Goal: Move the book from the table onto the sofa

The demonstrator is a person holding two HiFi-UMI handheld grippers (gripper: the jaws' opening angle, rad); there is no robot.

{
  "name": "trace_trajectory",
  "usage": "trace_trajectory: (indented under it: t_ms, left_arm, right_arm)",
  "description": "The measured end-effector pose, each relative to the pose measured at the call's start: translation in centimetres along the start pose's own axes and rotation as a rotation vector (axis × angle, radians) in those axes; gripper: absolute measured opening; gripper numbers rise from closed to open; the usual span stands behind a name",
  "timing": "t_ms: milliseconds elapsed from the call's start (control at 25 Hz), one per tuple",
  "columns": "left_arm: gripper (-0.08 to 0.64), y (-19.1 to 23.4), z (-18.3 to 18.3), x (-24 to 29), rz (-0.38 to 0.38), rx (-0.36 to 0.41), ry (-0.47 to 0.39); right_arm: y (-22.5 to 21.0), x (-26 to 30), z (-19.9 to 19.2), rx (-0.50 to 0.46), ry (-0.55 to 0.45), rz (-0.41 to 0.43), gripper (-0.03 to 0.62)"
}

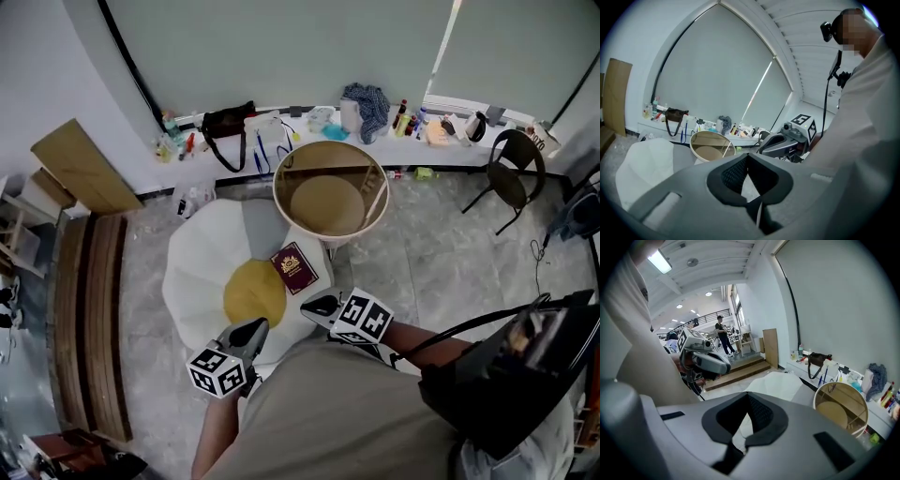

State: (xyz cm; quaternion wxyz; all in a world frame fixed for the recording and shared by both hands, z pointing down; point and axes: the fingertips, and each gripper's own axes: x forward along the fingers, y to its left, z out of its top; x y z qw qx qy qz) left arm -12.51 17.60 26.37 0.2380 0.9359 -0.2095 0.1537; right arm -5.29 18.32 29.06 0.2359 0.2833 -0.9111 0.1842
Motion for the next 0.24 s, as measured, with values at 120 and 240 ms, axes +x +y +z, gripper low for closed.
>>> trace_trajectory:
  t_ms: [120, 240]
  left_arm:
    - [0.008, -0.07, -0.08, 0.26, 0.002, 0.011, 0.009]
    - [0.008, -0.37, 0.43, 0.57, 0.007, 0.019, 0.019]
  right_arm:
    - [-0.08, -0.03, 0.01, -0.006, -0.003, 0.004, 0.012]
    - [-0.24, -0.56, 0.56, -0.01, -0.003, 0.011, 0.012]
